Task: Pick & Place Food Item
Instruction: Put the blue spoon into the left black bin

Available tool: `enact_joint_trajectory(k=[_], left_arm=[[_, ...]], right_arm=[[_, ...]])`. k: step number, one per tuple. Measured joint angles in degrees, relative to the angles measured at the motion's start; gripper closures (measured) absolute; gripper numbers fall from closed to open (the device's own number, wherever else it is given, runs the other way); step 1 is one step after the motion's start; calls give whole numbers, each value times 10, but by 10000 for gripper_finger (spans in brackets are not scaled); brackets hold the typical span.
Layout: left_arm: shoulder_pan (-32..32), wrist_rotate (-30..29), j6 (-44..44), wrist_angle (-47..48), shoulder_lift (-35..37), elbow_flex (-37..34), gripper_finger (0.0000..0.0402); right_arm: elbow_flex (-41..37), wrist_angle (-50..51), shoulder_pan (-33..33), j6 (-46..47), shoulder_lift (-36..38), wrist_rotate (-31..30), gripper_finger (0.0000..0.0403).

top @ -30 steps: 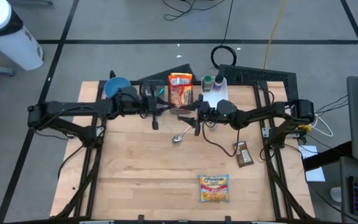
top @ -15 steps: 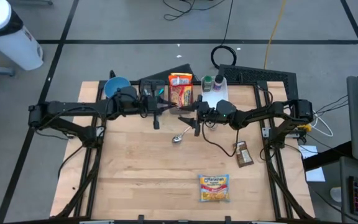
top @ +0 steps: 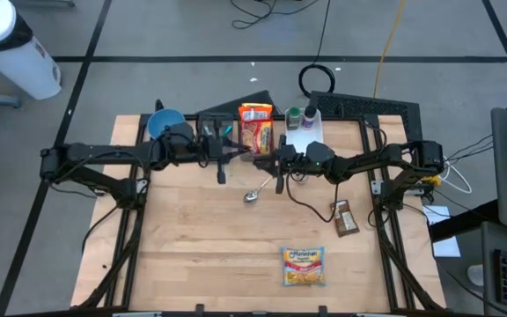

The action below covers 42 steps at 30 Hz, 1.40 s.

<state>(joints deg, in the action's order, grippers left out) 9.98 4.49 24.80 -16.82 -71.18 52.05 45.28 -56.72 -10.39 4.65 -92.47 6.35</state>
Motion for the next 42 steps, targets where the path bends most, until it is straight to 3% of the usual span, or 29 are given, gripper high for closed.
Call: enact_joint_trajectory(k=[2, 7, 20, 28, 37, 42], left_arm=[[0, -1, -1, 0, 0, 0, 383], [0, -1, -4, 1, 0, 0, 386], [0, -28, -30, 3, 0, 0, 299], [0, -31, -66, 4, 4, 0, 204], [0, 16, -183, 48, 66, 0, 139], [3, 15, -281, 100, 82, 0, 135]], right_arm=[[0, 0, 0, -10, 0, 2, 393], [0, 0, 0, -17, 0, 2, 398], [0, 0, 0, -25, 0, -3, 401], [0, 0, 0, -42, 0, -2, 402], [0, 30, 0, -90, 5, -28, 402], [1, 70, 7, -167, 15, -113, 402]])
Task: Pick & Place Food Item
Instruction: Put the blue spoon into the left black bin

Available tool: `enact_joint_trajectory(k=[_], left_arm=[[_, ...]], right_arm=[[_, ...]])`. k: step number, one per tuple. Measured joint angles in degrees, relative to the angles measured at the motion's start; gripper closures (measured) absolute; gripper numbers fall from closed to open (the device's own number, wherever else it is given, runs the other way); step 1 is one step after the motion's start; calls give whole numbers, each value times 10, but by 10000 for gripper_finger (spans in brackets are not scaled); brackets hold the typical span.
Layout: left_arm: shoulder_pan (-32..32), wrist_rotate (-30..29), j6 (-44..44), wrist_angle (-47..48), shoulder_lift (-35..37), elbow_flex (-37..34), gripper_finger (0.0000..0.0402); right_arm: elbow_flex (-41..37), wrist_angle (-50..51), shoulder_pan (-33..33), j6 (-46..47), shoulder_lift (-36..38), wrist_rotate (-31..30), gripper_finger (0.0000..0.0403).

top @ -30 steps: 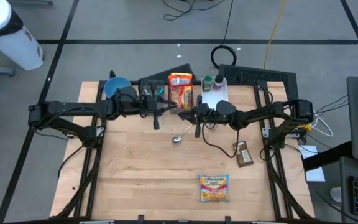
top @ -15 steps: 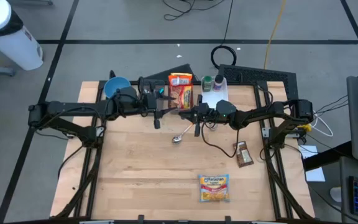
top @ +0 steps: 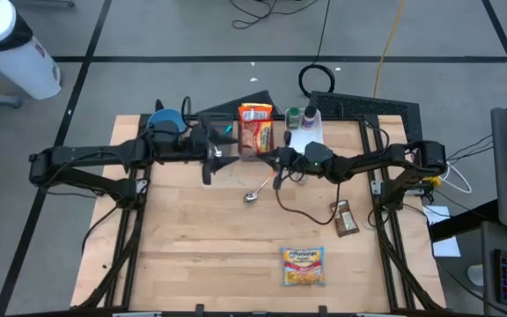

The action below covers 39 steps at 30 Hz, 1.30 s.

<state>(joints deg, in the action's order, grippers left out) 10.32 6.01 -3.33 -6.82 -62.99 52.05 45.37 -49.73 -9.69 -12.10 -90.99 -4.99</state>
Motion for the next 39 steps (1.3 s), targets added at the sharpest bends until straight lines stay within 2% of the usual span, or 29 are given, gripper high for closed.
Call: enact_joint_trajectory(k=[5, 9, 16, 26, 39], left_arm=[[16, 0, -109, 7, 2, 0, 135], [37, 0, -195, 12, -1, 0, 135], [71, -12, -300, 42, -20, 0, 135], [79, 84, -382, -12, -52, 0, 135], [71, 160, -413, -77, -52, 0, 135]], right_arm=[[21, 85, 35, -145, 0, -152, 402], [48, 107, 74, -279, 0, -271, 403], [73, 88, 116, -495, 0, -399, 403], [75, -9, 109, -622, 0, -433, 403], [75, -64, 104, -672, 0, -425, 403]])
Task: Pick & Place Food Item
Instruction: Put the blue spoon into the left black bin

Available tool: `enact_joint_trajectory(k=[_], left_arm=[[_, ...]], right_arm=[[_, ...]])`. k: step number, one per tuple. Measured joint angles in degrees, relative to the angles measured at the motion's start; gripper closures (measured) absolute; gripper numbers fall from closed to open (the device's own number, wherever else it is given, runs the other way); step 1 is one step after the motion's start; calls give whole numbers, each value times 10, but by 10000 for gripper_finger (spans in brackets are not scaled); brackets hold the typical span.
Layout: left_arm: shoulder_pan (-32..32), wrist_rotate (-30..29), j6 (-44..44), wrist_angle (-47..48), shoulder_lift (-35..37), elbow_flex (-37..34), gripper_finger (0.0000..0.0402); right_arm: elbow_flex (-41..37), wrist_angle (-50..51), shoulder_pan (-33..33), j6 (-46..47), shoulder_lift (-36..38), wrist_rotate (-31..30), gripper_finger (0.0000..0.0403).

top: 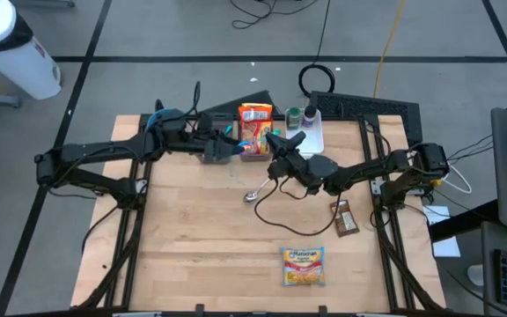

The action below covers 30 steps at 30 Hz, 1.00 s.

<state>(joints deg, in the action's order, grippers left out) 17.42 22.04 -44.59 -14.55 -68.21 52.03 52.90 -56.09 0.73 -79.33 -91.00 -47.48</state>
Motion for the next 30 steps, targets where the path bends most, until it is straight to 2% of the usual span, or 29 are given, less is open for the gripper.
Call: enact_joint_trajectory(k=[6, 18, 21, 30], left_arm=[[-13, 24, -5, -18, 0, 0, 135], [-36, 33, -3, -40, 0, 0, 139], [-41, 33, 1, -40, 0, 0, 163], [-40, 34, -1, -40, 0, 0, 272]], right_arm=[[0, -31, -1, -41, 0, 22, 403], [0, -43, -6, -73, 0, 47, 403], [0, -44, -7, -78, 0, 52, 403], [0, -43, -7, -83, 0, 60, 403]])
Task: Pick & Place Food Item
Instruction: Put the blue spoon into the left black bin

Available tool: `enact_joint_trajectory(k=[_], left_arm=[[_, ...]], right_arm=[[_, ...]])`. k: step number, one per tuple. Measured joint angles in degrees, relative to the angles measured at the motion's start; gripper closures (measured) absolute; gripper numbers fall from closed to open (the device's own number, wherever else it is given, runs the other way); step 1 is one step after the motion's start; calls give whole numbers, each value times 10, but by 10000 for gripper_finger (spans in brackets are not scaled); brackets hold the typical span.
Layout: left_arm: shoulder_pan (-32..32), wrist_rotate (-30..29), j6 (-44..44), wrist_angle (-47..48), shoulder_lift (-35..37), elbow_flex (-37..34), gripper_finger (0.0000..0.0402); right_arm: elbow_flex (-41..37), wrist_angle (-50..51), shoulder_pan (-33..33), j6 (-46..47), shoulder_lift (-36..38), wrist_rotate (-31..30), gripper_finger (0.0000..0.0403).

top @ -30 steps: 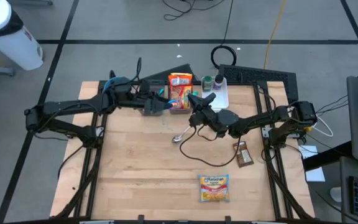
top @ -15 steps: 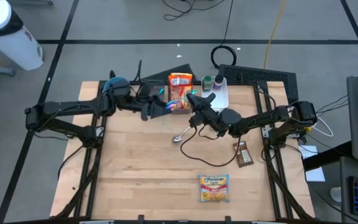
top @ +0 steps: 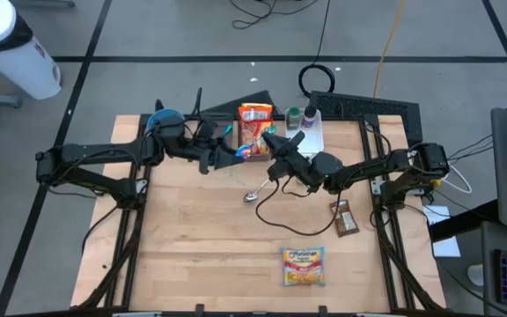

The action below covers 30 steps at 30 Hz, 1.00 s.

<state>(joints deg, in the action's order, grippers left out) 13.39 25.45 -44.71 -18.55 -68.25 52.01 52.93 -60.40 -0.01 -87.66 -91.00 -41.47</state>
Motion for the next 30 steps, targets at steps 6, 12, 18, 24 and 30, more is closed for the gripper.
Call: enact_joint_trajectory(k=[6, 12, 18, 24, 30], left_arm=[[0, 0, 6, 0, 0, 0, 314], [0, -1, 10, 0, 0, 0, 343], [0, -2, 11, 1, 0, 0, 368], [0, -2, 22, 7, 0, 0, 369], [0, -4, 39, 16, 0, 0, 379]], right_arm=[[0, 2, 0, -2, 0, 0, 403], [0, 4, 0, -3, 0, 0, 403], [0, 3, 0, -7, 0, -3, 403], [0, 4, 1, -14, 0, -4, 403], [0, 7, 2, -18, 0, 9, 378]])
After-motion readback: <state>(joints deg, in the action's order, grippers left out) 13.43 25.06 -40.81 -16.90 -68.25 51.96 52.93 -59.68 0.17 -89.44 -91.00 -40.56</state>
